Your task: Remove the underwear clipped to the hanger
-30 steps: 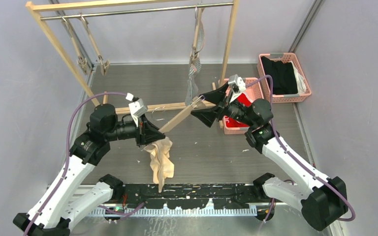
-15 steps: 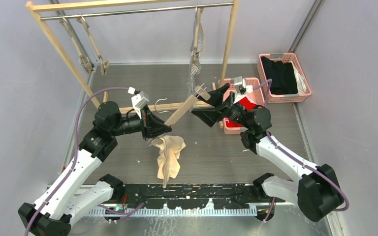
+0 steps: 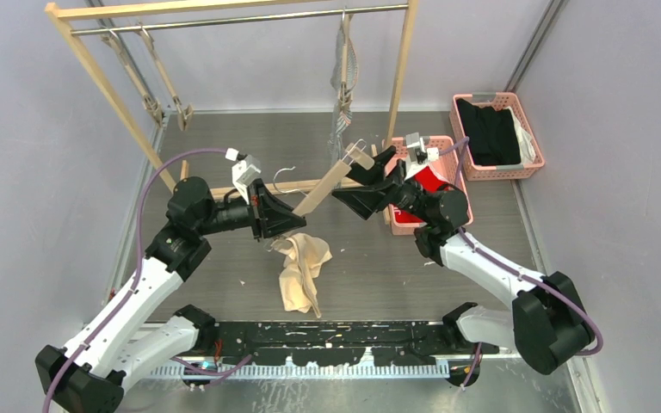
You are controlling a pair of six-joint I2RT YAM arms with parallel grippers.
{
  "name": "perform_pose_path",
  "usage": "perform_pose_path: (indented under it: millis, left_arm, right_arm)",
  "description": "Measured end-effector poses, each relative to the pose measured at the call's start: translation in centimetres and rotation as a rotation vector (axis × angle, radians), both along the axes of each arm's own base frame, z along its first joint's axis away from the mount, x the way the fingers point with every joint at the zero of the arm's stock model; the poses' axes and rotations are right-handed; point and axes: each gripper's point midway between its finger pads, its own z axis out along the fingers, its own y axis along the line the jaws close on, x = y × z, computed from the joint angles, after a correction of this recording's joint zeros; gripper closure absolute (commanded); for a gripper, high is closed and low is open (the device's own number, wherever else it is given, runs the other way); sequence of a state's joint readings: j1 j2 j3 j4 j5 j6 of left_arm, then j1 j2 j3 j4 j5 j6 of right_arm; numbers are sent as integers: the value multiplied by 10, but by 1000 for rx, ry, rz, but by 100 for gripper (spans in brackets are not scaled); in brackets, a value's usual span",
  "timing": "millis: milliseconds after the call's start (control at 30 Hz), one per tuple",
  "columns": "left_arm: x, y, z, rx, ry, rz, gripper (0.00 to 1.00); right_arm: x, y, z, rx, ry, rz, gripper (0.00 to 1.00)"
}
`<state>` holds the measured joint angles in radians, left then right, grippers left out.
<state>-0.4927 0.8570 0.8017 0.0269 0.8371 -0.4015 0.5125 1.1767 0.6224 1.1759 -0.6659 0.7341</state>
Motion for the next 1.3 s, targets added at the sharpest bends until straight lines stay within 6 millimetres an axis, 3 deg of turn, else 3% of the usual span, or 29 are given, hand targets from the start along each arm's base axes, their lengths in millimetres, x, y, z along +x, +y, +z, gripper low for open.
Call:
perform_pose_path:
  millis: [333, 400, 500, 533, 600, 800, 1033, 1167, 1300]
  left_arm:
    - [-12, -12, -9, 1, 18, -65, 100]
    - [-14, -13, -14, 7, 28, -73, 100]
    - [-12, -14, -16, 9, 31, -64, 100]
    - [-10, -15, -17, 11, 34, -56, 100]
    - [-7, -15, -20, 20, 23, -54, 100]
    - [-6, -17, -17, 9, -7, -60, 97]
    - [0, -16, -19, 18, -7, -24, 51]
    - [-2, -12, -20, 22, -13, 2, 40]
    - [-5, -3, -19, 31, -48, 43, 36]
  right_arm:
    - [-5, 12, 1, 6, 1, 37, 34]
    - [-6, 13, 3, 6, -4, 41, 51]
    - [-8, 16, 4, 4, -7, 46, 89]
    - [-8, 17, 5, 4, -10, 46, 98]
    - [-16, 19, 12, 19, 7, 86, 99]
    - [-16, 19, 14, 24, 19, 84, 99]
    - [-17, 19, 16, 17, 5, 67, 99]
    - [-13, 19, 12, -1, -3, 44, 99]
    - [-10, 19, 10, -10, 0, 27, 99]
